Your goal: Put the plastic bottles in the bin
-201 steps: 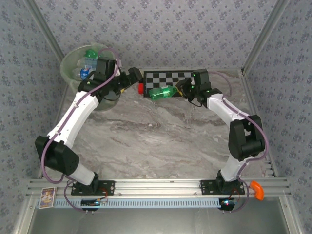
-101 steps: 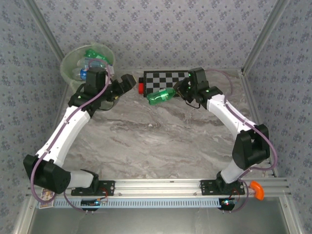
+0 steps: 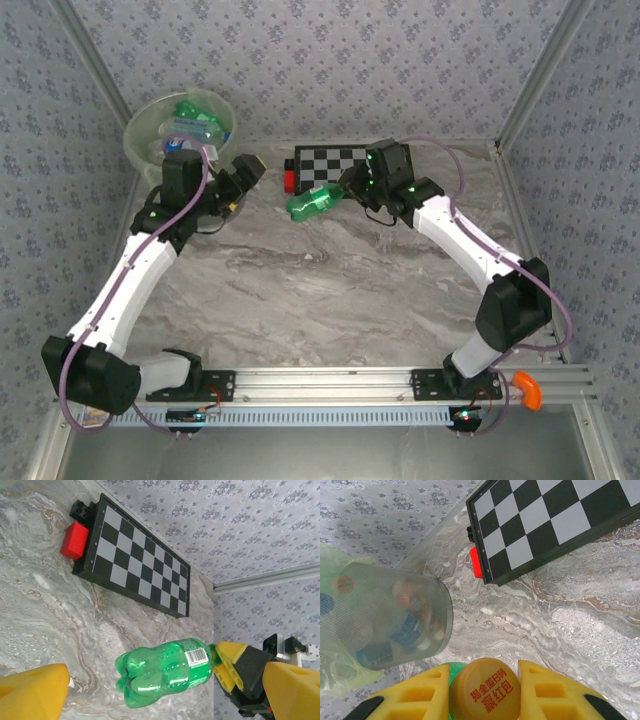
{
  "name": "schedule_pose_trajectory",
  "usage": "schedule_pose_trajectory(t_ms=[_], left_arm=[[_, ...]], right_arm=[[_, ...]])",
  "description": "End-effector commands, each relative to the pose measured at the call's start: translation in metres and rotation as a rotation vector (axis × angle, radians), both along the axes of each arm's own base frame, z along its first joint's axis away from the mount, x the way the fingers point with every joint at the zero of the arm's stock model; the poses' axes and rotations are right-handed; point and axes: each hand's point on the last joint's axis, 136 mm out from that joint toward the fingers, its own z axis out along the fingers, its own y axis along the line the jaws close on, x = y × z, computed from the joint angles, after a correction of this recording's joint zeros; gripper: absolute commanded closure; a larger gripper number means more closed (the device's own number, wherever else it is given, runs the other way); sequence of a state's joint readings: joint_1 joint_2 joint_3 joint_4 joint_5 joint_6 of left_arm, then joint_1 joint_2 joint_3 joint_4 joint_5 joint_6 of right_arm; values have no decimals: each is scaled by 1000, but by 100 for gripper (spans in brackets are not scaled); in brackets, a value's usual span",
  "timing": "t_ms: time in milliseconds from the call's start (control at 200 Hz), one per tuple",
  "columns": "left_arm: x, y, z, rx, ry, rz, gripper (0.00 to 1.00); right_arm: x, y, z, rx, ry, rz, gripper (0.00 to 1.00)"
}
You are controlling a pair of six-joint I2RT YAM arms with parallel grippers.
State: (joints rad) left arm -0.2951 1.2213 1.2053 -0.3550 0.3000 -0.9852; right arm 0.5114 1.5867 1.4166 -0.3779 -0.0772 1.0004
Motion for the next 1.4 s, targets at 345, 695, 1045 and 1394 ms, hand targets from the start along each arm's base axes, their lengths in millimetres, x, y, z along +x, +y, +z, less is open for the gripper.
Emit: schedule_pose_trajectory(t_ms=[345,695,1045,1394], left_arm=[[8,10,61,-299,-131,154,3],[12,-3,74,-346,-192,176,3],[20,-13,77,-278,-181,117,5],[41,-46,65,-289,-111,-13,6]], right_arm=[[4,2,58,28,-222,36,75],[17,5,72,54,-289,75,75],[26,0,84,28,-347,85,75],[38,3,98,16,-399,106,75]])
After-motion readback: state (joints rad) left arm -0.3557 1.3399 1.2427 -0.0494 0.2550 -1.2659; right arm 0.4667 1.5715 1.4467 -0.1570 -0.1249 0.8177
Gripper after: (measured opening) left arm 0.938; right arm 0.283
